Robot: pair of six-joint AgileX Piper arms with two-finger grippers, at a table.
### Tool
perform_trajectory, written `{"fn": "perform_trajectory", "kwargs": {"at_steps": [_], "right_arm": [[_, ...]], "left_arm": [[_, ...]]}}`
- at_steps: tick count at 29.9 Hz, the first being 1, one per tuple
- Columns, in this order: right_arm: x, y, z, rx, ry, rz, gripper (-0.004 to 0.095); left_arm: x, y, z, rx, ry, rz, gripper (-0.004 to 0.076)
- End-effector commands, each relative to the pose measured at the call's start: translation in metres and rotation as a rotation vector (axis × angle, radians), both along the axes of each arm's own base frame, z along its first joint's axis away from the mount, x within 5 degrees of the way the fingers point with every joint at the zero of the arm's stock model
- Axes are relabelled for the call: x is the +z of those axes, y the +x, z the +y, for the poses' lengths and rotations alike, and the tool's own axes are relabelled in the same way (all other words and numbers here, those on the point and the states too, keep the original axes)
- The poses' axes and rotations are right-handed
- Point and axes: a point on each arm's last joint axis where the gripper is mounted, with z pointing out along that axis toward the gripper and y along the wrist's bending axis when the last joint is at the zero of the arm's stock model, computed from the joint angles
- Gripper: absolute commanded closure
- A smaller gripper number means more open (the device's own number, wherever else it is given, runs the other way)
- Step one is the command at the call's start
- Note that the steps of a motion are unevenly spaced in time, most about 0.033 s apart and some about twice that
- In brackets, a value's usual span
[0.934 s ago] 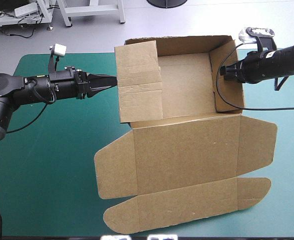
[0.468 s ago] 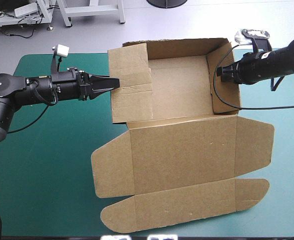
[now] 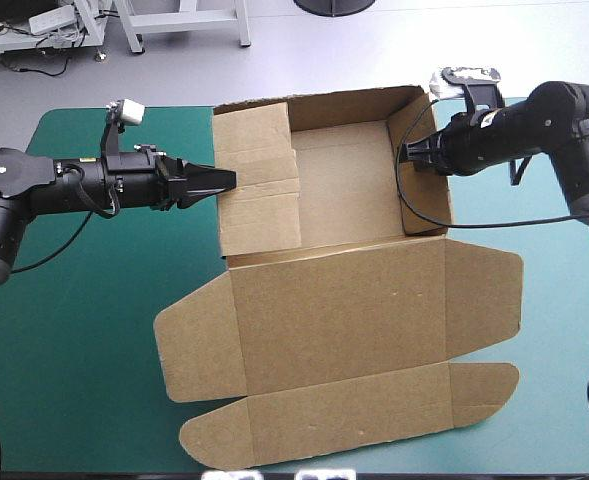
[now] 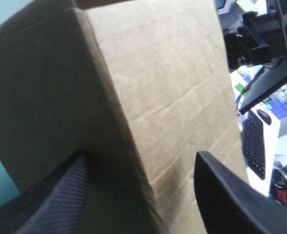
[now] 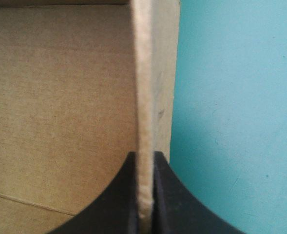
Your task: Fold the box
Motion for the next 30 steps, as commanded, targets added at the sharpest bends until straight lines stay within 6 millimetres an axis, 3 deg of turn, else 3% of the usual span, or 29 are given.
{"fn": "perform_trajectory", "kwargs": {"at_steps": [1,21,24,28,30], "right_arm": [[0.025,-0.012,0.012,-0.014,0.066,-0.104,0.092],[0.021,-0.028,0.07,-0.001,0.014,-0.125,0.0912],[0.022,-0.031,0.077,0.003,0.004,-0.137,0.0912],[0.02,-0.035,0.081,-0.002,-0.036,-0.133,0.0912],[0.019,-0.036,0.082,-0.006,-0.05,-0.135,0.0912]], "left_arm": [[0.022,-0.011,0.0,0.067,-0.019,-0.059,0.0267],[-0.004,-0.001,-0.028,0.472,0.436,-0.031,0.0288],[-0.007,0.0,-0.031,0.498,0.425,0.0,0.0382],[-0.006,0.0,-0.03,0.513,0.406,0.011,0.0643],[-0.005,0.0,-0.031,0.513,0.398,0.012,0.0727]]}}
